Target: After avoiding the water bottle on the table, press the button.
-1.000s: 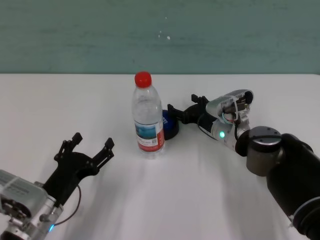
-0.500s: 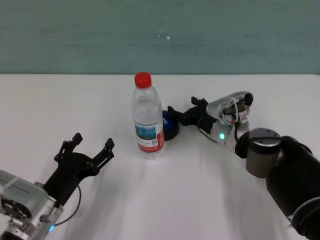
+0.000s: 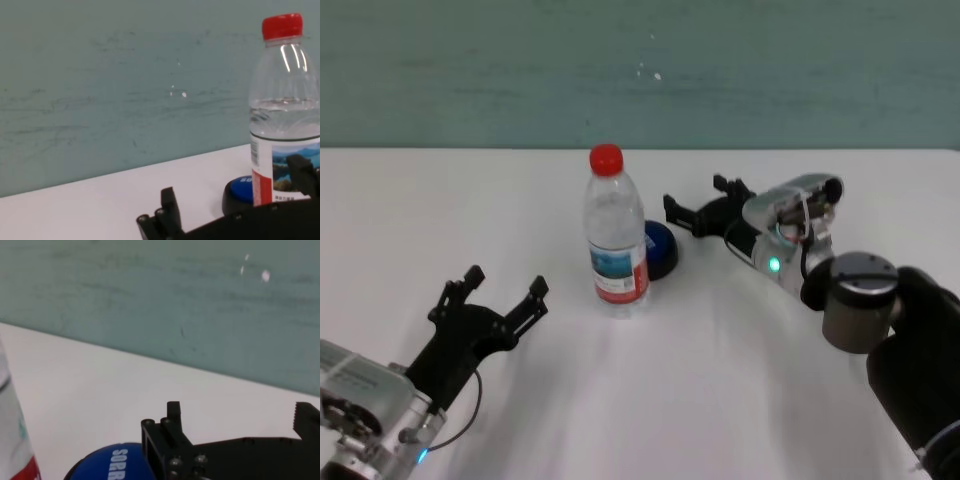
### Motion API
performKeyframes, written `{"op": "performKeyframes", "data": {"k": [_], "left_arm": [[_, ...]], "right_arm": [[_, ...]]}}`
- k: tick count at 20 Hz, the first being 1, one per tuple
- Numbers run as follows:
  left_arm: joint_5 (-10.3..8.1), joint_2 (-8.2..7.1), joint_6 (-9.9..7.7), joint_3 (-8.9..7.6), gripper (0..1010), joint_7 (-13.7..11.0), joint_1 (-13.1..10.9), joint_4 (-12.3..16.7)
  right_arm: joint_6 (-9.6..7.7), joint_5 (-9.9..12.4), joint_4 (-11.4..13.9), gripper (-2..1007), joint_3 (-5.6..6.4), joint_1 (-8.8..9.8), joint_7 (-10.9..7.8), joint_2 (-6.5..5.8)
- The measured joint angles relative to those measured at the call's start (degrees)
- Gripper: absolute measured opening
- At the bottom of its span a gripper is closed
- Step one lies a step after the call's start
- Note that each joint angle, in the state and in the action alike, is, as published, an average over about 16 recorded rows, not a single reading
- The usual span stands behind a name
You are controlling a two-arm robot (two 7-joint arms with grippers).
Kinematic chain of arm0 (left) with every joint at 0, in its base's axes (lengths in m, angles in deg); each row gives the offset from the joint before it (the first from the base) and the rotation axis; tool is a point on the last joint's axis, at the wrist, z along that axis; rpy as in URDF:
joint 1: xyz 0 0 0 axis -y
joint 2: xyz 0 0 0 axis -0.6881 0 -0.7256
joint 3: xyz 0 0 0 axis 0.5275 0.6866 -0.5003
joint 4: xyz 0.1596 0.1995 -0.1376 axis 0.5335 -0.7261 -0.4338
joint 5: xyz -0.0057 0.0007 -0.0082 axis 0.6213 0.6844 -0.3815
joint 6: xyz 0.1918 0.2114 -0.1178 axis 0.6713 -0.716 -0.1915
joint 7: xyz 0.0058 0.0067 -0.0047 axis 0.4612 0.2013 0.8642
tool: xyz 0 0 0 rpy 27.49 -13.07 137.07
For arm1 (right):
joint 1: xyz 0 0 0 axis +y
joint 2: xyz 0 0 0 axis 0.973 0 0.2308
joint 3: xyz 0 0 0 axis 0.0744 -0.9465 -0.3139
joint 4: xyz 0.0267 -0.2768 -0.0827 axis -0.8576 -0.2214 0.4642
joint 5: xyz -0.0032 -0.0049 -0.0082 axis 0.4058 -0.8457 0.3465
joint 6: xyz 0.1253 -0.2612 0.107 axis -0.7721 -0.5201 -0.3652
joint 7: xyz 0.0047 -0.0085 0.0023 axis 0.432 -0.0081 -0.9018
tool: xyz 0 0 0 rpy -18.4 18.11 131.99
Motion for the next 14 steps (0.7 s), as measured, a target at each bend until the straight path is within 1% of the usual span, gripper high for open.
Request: {"op": "performKeyframes", "data": {"k": [4, 7, 10, 14], "left_arm": [[0.0, 0.0, 0.0, 0.0, 1010, 0.0, 0.0, 0.0], [0.0, 0.0, 0.0, 0.0, 1010, 0.0, 0.0, 0.0], [-0.01, 0.0, 0.0, 0.0, 1010, 0.0, 0.0, 0.0], [-0.01, 0.0, 0.0, 0.0, 1010, 0.0, 0.0, 0.0]], "right_arm": [[-0.34, -0.3, 3.3, 1004, 0.11, 1.3, 0.77, -0.69], [-0.49, -0.4, 4.9, 1004, 0.22, 1.93, 1.06, -1.05], [-0.5, -0.5, 5.6, 1004, 0.28, 2.23, 1.13, -1.22], [-0.11, -0.4, 5.6, 1004, 0.37, 2.41, 1.07, -1.25]]}}
